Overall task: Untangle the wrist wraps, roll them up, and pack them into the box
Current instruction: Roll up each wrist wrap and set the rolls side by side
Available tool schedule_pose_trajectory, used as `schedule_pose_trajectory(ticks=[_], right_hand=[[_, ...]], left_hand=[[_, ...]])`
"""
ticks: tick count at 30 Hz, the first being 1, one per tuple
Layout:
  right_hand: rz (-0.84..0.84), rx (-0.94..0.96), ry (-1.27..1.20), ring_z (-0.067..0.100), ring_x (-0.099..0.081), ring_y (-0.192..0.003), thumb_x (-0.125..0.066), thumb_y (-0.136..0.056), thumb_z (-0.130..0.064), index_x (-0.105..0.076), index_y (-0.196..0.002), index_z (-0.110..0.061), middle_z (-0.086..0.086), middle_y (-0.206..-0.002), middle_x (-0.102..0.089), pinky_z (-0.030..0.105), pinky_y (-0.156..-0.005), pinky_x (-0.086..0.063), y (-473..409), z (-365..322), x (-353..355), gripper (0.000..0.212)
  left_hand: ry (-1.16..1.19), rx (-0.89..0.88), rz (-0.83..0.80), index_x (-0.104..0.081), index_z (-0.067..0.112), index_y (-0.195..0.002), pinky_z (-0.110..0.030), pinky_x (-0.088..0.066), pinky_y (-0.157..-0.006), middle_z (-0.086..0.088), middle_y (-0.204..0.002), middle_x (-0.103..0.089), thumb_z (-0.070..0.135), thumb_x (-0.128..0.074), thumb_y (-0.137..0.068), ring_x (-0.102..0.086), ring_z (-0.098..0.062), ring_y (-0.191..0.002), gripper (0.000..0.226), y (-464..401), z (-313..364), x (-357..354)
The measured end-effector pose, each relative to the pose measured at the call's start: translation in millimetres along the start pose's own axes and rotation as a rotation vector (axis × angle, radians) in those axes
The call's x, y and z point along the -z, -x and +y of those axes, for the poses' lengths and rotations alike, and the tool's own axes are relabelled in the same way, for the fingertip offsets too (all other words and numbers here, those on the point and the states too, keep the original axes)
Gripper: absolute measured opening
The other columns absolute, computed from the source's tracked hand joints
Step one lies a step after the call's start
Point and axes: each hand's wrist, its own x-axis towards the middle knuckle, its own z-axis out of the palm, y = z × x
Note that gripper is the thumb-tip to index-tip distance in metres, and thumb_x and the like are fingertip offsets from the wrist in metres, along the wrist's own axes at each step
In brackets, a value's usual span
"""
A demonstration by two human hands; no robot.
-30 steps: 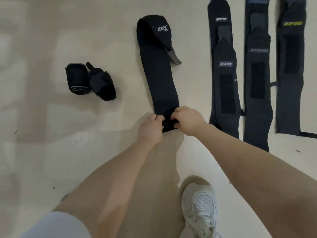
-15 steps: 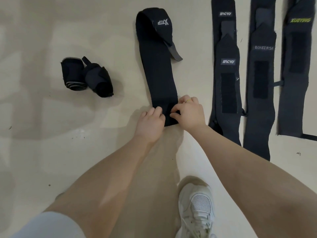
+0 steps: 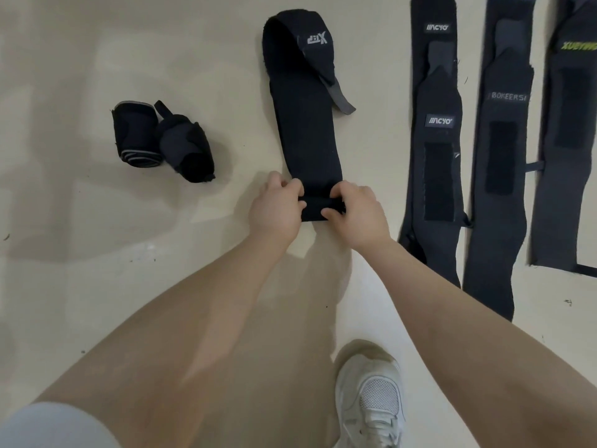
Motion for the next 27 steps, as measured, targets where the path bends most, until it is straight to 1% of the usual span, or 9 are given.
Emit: schedule_pose_trajectory(ticks=[3,6,8,11,13,15,19,23,27], right_hand=[[0.0,-0.047,0.229,0.024,-0.031,-0.126,-0.055,-0.091,-0.04,-0.06,-0.118,-0.021,0.005,-0.13,-0.039,0.039,-0.094,-0.036,-8,-6,8,0.034],[-0.02,-0.1,0.327,0.027,-0.037,-0.119,-0.05,-0.093,-0.043,-0.06,-0.117,-0.018,0.008,-0.124,-0.044,0.037,-0.092,-0.034,-23,-16,12,0.036],[0.066,-0.115,0.341,0.028,-0.043,-0.112,-0.052,-0.094,-0.038,-0.055,-0.116,-0.014,0.008,-0.117,-0.05,0.036,-0.087,-0.035,-24,-22,10,0.033],[0.227,0.196,0.491,0.03,-0.054,-0.093,-0.054,-0.086,-0.014,-0.063,-0.098,-0.01,0.009,-0.099,-0.058,0.033,-0.08,-0.032,-15,-23,-4,0.016],[0.297,0.326,0.474,0.028,-0.059,-0.084,-0.051,-0.079,-0.016,-0.069,-0.089,-0.01,0.007,-0.091,-0.063,0.03,-0.08,-0.03,-11,-14,-14,0.021],[0.247,0.334,0.416,0.029,-0.061,-0.093,-0.047,-0.081,-0.028,-0.068,-0.1,-0.011,0.007,-0.1,-0.065,0.032,-0.089,-0.033,-9,-7,-14,0.033],[0.09,0.235,0.338,0.028,-0.047,-0.121,-0.047,-0.089,-0.009,-0.045,-0.134,-0.016,0.006,-0.129,-0.053,0.036,-0.103,-0.028,-15,-11,-5,0.046],[-0.049,0.1,-0.033,0.025,-0.053,-0.099,-0.058,-0.088,-0.016,-0.046,-0.118,-0.016,0.005,-0.108,-0.058,0.036,-0.085,-0.043,-31,-26,12,0.033],[-0.133,-0.1,-0.59,0.02,-0.054,-0.087,-0.06,-0.091,-0.022,-0.051,-0.108,-0.013,0.007,-0.102,-0.06,0.027,-0.073,-0.041,-21,-51,17,0.021]], left_hand=[[-0.087,-0.073,0.057,-0.05,0.01,-0.127,-0.037,-0.042,-0.084,-0.01,-0.125,-0.044,0.021,-0.042,-0.099,-0.048,-0.028,-0.107,0.031,4,1,-4],[-0.221,-0.17,-0.01,-0.037,0.016,-0.14,-0.036,-0.037,-0.089,-0.01,-0.133,-0.04,0.028,-0.049,-0.096,-0.048,-0.028,-0.113,0.047,9,-4,-8],[-0.308,-0.228,0.028,-0.039,0.016,-0.14,-0.038,-0.039,-0.085,-0.013,-0.131,-0.044,0.019,-0.056,-0.091,-0.052,-0.03,-0.109,0.052,11,-8,-9],[-0.38,-0.25,0.077,-0.042,0.017,-0.139,-0.038,-0.04,-0.081,-0.013,-0.126,-0.049,0.01,-0.058,-0.088,-0.053,-0.032,-0.106,0.053,5,-6,-6],[-0.378,-0.222,-0.007,-0.033,0.021,-0.144,-0.037,-0.036,-0.088,-0.01,-0.133,-0.042,0.014,-0.044,-0.096,-0.045,-0.03,-0.116,0.049,-3,-4,-3],[-0.33,-0.211,-0.04,-0.034,0.023,-0.143,-0.036,-0.036,-0.088,-0.008,-0.132,-0.045,0.016,-0.041,-0.098,-0.045,-0.028,-0.117,0.046,-11,-4,3],[-0.051,-0.056,-0.11,-0.041,0.015,-0.135,-0.038,-0.042,-0.088,-0.011,-0.125,-0.055,0.021,-0.041,-0.1,-0.053,-0.029,-0.111,0.036,-25,-4,16],[0.38,0.206,-0.076,-0.044,0.01,-0.129,-0.032,-0.041,-0.088,-0.01,-0.124,-0.055,0.026,-0.041,-0.1,-0.052,-0.028,-0.111,0.034,-28,4,29],[0.906,0.423,0.101,-0.039,0.012,-0.135,-0.028,-0.039,-0.084,-0.005,-0.131,-0.049,0.034,-0.045,-0.098,-0.051,-0.021,-0.109,0.044,-20,8,48]])
